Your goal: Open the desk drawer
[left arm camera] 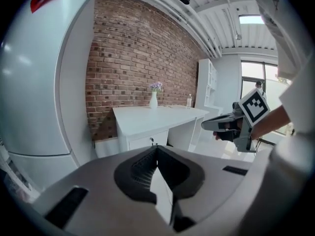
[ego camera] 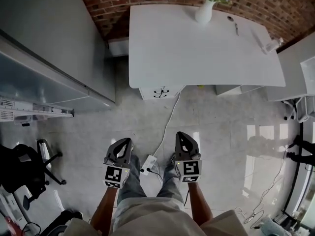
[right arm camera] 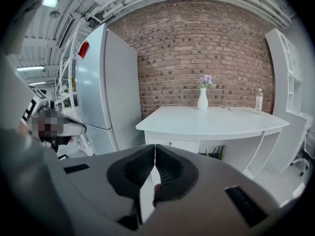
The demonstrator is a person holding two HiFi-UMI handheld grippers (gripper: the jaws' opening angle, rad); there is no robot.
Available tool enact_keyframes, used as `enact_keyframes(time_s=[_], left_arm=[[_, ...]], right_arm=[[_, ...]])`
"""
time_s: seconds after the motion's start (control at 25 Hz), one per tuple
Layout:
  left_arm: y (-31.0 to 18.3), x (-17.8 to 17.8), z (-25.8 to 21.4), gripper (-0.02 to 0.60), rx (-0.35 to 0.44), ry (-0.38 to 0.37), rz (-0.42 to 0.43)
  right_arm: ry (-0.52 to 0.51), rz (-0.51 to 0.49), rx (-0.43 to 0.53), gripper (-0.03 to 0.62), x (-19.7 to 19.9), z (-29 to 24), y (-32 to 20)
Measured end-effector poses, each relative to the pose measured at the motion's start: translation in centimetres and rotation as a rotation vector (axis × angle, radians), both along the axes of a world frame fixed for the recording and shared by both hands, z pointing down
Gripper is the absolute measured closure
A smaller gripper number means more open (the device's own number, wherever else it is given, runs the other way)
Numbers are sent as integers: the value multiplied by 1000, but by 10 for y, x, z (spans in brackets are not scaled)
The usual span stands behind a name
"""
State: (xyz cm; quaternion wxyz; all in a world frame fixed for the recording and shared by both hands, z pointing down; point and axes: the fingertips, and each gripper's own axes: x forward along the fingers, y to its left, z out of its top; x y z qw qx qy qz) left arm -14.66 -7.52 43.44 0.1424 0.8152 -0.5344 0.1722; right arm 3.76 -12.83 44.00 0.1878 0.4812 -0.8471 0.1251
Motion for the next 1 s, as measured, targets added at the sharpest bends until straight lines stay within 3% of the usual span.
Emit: enact_keyframes(time_s=[0.36,0.6,1.0], left_arm=[[-1,38,63,569,-60,53,70],[2,36,131,569,-84,12,103],[2,44,207,569,-122,58,108]], right_arm=[[8,-2,-54,576,10,59,2],[18,25,-127,576,8,137,16],[9,45,-221,576,10,225,44]])
